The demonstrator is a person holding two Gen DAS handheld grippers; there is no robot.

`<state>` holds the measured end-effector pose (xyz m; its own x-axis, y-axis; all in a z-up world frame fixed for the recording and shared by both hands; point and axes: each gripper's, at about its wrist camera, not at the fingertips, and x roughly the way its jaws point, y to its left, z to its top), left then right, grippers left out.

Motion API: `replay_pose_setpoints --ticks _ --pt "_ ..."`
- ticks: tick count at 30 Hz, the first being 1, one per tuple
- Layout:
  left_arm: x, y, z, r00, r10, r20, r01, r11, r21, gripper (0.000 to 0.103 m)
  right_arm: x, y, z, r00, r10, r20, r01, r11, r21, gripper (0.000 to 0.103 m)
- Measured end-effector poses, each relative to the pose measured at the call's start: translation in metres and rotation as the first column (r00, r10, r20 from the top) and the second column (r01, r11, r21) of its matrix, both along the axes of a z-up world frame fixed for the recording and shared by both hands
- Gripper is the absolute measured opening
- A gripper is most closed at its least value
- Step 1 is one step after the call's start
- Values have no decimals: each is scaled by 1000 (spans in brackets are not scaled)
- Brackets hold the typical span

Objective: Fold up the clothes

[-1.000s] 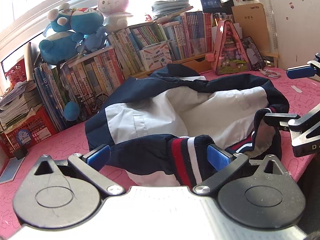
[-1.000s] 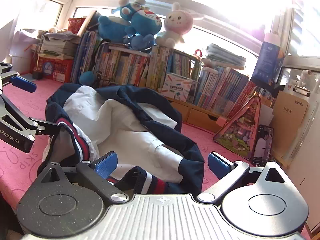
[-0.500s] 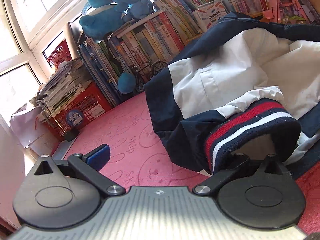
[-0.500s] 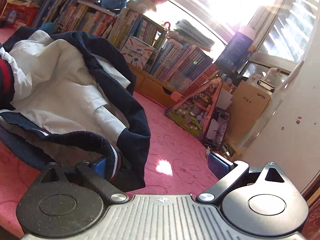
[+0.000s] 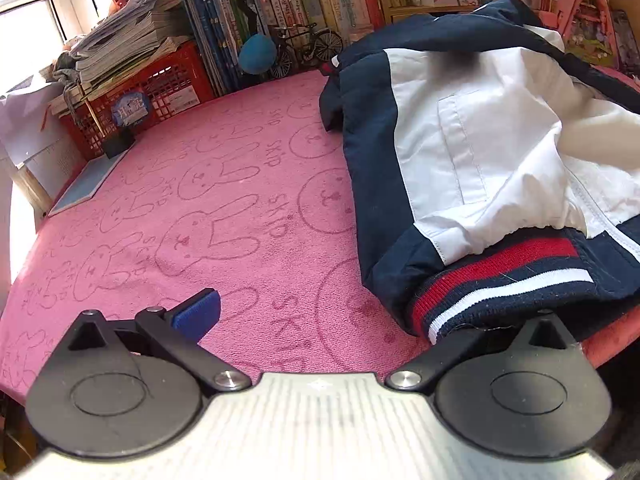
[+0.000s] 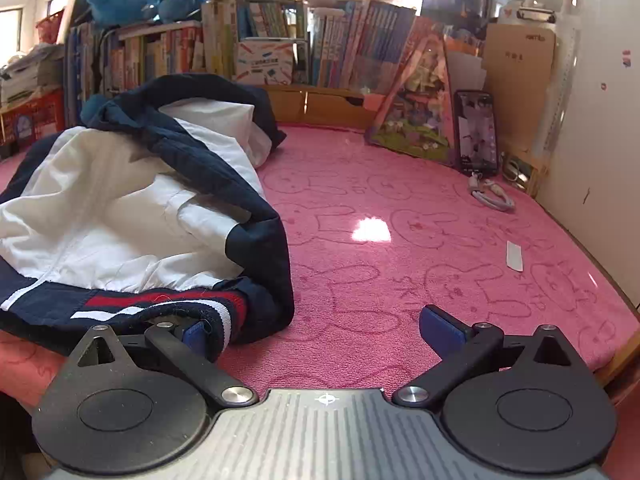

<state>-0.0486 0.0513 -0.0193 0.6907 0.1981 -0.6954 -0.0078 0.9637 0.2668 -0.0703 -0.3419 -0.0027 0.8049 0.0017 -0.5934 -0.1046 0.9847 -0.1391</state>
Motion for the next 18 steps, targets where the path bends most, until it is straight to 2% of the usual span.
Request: replay_pose_setpoints --ticks 1,3,5,9,13,16,18 --pt "-6 -4 4 1000 -25 13 25 999 30 103 -5 8 6 999 50 12 -50 998 -47 101" --pt "-18 -13 12 996 -77 38 73 993 92 103 -11 16 27 991 131 37 -128 990 -60 102" --pt "-21 -12 19 994 -103 31 99 991 92 103 -13 18 49 978 201 52 -200 979 -26 103" --pt "-21 0 18 994 -110 -24 111 993 45 103 3 23 98 950 292 115 -302 950 82 103" --pt "-26 3 9 993 -108 -48 110 993 40 103 38 34 129 933 325 152 -347 926 148 103" --pt "-21 -2 5 995 -99 -33 101 993 63 103 81 72 134 920 355 166 -375 920 115 103" --pt "-20 -8 6 993 -111 -26 113 991 77 103 122 114 124 911 386 147 -404 906 124 103"
